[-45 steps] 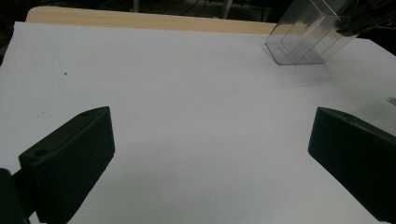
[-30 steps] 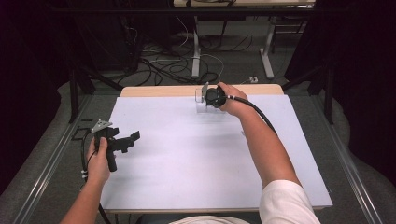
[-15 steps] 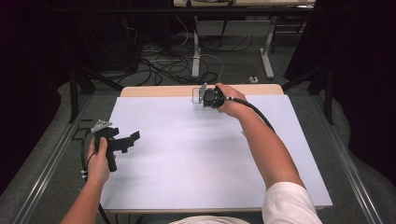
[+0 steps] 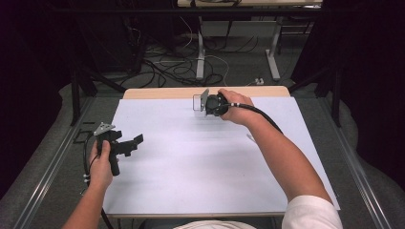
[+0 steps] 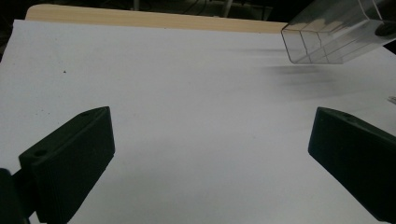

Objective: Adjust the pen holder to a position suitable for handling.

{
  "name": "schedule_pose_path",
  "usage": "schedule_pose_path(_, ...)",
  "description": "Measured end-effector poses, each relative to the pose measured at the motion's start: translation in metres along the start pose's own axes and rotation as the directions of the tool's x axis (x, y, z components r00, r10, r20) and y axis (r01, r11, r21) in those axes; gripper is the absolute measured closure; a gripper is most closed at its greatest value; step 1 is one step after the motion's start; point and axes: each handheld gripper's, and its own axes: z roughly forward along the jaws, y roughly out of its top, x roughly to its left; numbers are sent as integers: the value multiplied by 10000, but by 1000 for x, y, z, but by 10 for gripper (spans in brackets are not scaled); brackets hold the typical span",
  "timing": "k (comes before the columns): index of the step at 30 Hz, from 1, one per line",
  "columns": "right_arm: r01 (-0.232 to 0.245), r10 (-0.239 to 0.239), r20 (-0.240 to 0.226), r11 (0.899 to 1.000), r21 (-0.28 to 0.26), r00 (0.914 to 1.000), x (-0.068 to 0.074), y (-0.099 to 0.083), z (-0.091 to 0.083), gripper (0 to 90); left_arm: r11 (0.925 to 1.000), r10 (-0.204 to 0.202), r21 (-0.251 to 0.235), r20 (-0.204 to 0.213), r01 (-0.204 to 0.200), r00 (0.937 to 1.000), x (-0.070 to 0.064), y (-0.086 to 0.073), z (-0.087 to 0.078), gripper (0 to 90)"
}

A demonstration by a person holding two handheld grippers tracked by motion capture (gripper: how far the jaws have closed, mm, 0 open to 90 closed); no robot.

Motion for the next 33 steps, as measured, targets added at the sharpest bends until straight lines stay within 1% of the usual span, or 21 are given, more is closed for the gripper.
schedule_pose_path(1,0,0,0,10000,0,10000,0,0,0,887,10000,0,0,0,0,10000,0,0,0,4)
schedule_pose_path(3,75,-75,-165,10000,12,9998,6,3,-5,887,10000,-2,3,-7,2,10000,0,0,0,4)
schedule_pose_path(4,75,-75,-165,10000,12,9998,6,3,-5,887,10000,-2,3,-7,2,10000,0,0,0,4)
schedule_pose_path(6,37,-35,-207,9999,104,9998,10,5,-8,888,10000,0,0,-5,0,10000,0,0,0,4)
schedule_pose_path(8,-122,126,-377,9999,105,9992,16,8,-12,887,10000,8,-9,-12,-8,10000,-1,0,0,4)
schedule_pose_path(9,-124,132,-359,9997,204,9993,18,8,-14,887,10000,7,3,-18,-7,10000,-1,0,0,4)
schedule_pose_path(12,-207,216,-448,9996,199,9988,21,10,-16,888,10000,-2,-9,-22,2,10000,-1,0,0,4)
schedule_pose_path(13,-240,258,-516,9991,343,9983,23,10,-18,887,10000,-1,-9,-26,1,10000,-1,0,0,4)
schedule_pose_path(15,-375,390,-687,9990,234,9969,27,10,-22,889,10000,-10,-17,-20,9,10000,-1,0,0,4)
schedule_pose_path(16,-521,540,-699,9982,291,9961,30,10,-24,889,10000,1,-29,-17,-1,10000,-1,0,0,4)
schedule_pose_path(17,-578,592,-752,9981,200,9954,32,10,-25,889,10000,1,-29,-17,-1,10000,-1,0,0,4)
schedule_pose_path(18,-515,527,-830,9985,167,9952,33,10,-26,889,10000,-4,-23,-18,4,10000,-1,0,0,3)
schedule_pose_path(19,-666,680,-883,9976,189,9938,36,10,-28,889,10000,-8,-9,-21,8,10000,-1,0,0,4)
schedule_pose_path(22,-676,692,-995,9975,188,9926,43,9,-30,889,10000,19,-26,-31,-19,10000,-1,0,0,4)
schedule_pose_path(23,-662,688,-1072,9974,274,9919,44,9,-32,889,10000,18,-34,-34,-18,10000,-1,0,0,4)
schedule_pose_path(27,-719,738,-1275,9972,191,9891,52,8,-33,888,10000,26,-17,-41,-26,10000,-2,0,0,4)
schedule_pose_path(28,-719,738,-1275,9972,191,9891,52,8,-33,888,10000,27,-10,-44,-27,10000,-2,0,0,4)
schedule_pose_path(29,-685,705,-1374,9975,194,9880,56,8,-34,889,10000,28,-2,-45,-28,10000,-2,-1,0,4)
schedule_pose_path(30,-685,705,-1374,9975,194,9880,56,8,-34,889,10000,29,1,-45,-29,10000,-2,-1,0,4)
schedule_pose_path(33,-672,701,-1559,9975,237,9853,63,10,-35,889,10000,37,20,-54,-37,10000,-2,-1,1,4)
